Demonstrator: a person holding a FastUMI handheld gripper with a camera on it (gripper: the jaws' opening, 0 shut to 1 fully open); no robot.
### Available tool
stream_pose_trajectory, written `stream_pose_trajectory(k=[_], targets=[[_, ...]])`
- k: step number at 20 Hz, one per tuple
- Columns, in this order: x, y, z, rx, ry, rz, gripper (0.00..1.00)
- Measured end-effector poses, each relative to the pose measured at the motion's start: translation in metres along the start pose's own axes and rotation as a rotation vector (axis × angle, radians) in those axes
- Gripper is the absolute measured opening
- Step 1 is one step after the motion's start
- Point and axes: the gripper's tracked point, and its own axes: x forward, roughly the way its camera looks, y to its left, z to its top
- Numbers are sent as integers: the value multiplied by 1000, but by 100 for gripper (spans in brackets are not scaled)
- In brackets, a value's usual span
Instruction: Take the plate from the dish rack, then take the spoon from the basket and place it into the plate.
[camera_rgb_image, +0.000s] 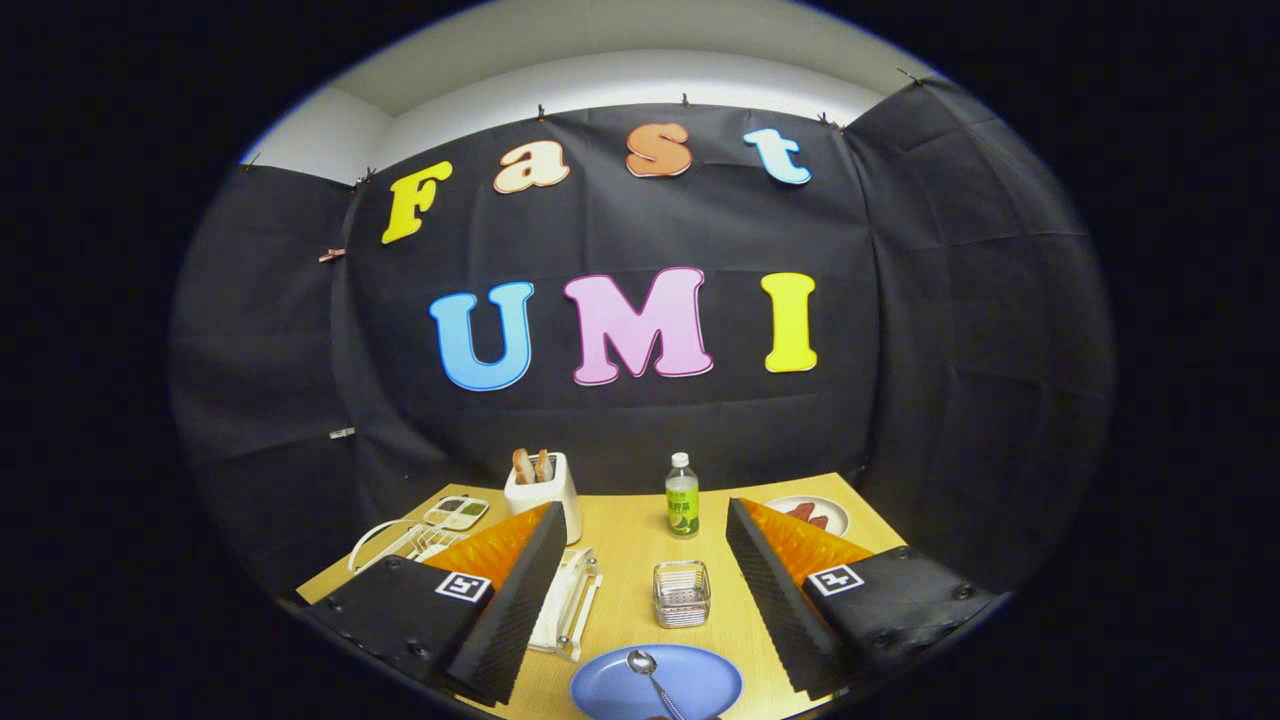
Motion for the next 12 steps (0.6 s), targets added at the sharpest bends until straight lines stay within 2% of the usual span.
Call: stream_pose_trajectory(k=[7, 12], targets=[[-12, -10, 4, 0, -3, -121, 98], [1, -16, 6, 33, 1, -132, 99]])
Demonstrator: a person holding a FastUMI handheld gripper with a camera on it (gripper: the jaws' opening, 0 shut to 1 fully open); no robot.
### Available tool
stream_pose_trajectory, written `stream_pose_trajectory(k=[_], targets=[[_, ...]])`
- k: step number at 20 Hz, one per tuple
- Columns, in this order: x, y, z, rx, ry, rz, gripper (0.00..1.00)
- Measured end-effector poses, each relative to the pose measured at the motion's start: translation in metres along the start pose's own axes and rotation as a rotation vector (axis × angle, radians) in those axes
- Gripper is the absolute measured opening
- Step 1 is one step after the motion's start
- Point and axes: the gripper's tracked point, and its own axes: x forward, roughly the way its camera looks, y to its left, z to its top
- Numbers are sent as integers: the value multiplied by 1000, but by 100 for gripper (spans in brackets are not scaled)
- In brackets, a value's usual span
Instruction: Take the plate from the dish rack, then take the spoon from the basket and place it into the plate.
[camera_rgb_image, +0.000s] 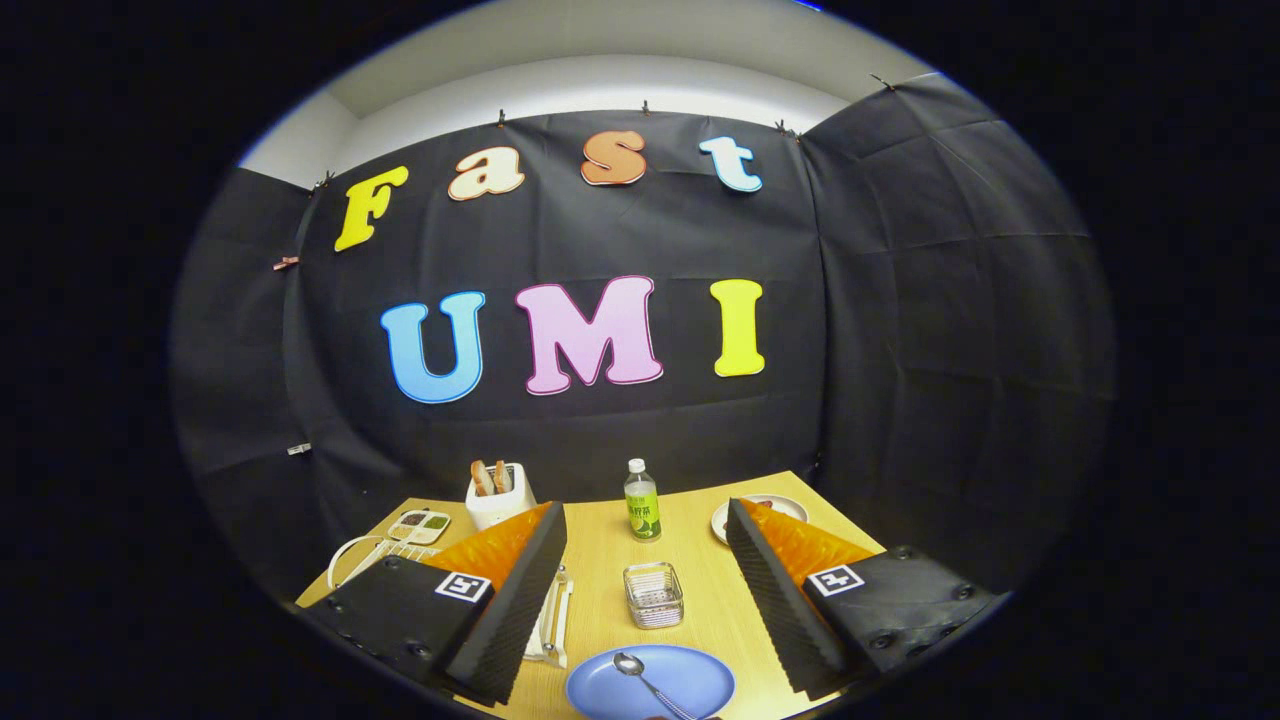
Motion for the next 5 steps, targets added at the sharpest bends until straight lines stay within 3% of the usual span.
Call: stream_pose_trajectory(k=[5], targets=[[16, -10, -5, 11, 14, 2, 99]])
